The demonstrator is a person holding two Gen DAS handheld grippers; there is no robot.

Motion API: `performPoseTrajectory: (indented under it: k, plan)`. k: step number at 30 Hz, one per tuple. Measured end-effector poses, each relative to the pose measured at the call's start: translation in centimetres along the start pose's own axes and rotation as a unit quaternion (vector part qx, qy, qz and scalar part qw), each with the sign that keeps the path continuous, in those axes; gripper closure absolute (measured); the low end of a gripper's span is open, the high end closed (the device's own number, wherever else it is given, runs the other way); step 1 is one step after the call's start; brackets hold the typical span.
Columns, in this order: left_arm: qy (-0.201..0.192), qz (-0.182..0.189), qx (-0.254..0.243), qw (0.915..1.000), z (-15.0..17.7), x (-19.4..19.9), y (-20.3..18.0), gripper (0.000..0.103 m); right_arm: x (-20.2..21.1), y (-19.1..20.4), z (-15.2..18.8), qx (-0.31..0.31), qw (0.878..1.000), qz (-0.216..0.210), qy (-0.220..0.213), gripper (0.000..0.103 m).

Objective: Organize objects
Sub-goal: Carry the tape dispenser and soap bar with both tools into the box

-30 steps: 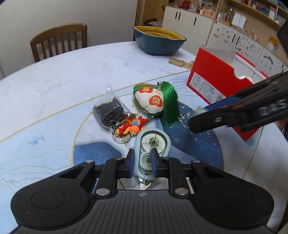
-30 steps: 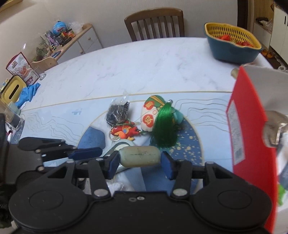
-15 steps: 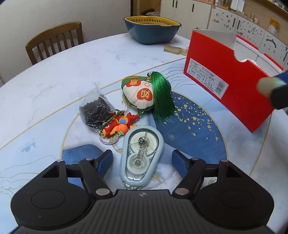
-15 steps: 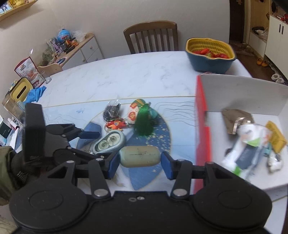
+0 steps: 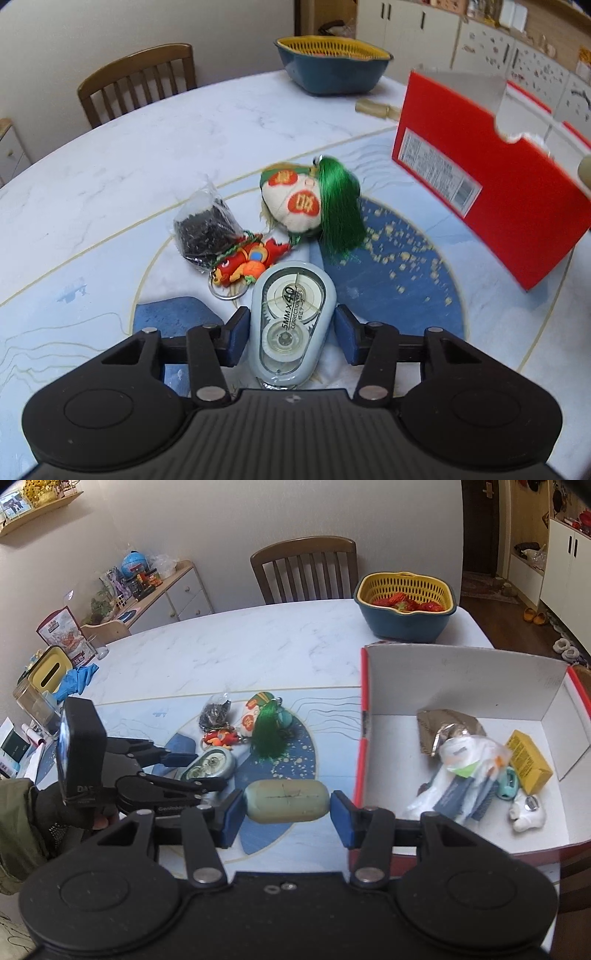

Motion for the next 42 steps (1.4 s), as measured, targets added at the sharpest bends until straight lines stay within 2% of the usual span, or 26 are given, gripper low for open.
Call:
performPoseTrajectory:
  k: [6,10,13,19,24,30,36,42]
  plan:
    - [-0.017,-0.008,0.034,0.9993,-1.4,3.0,-0.7,0.055,1.4,-2.5,-0.2,0.010,1.000,0.000,-0.010,0.054]
    - [-0.032,0.001,0.052,0.9981,-3.2,5.2,-2.1,0.055,2.5,-4.6,-0.4,0.016,1.000,-0.001,-0.018,0.054]
    - [-0.042,0.008,0.050,0.9978,-5.1,6.4,-4.3,0.055,3.0,-6.6,-0.5,0.016,1.000,0.004,-0.021,0.054]
    - [-0.059,0.047,0.035,0.9965,-9.2,7.1,-10.4,0.055,3.8,-11.0,-0.5,0.012,1.000,0.016,-0.023,0.054]
    - [-0.062,0.070,0.018,0.9955,-11.7,6.1,-15.2,0.055,3.8,-14.3,-0.2,0.008,0.999,0.032,-0.019,0.054]
    - [-0.052,0.078,-0.003,0.9956,-14.2,3.8,-19.3,0.055,3.6,-17.6,0.4,0.006,0.999,0.049,-0.012,0.054]
    - [-0.039,0.079,-0.010,0.9961,-16.8,0.8,-21.6,0.055,2.2,-19.4,0.9,0.026,0.997,0.072,0.008,0.054]
    - [-0.017,0.071,-0.015,0.9972,-18.2,-2.5,-22.7,0.055,0.3,-20.0,1.0,0.040,0.996,0.073,0.026,0.054]
Point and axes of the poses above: each gripper's, at about its wrist camera, not at the fingertips, and x roughly against the way its jaws point, y to its left, z to its underside, the point moved 7 cm from there along -x, roughly the way its jaws point, and after that the axes turned 4 degrees about y, right-handed, at the moved point
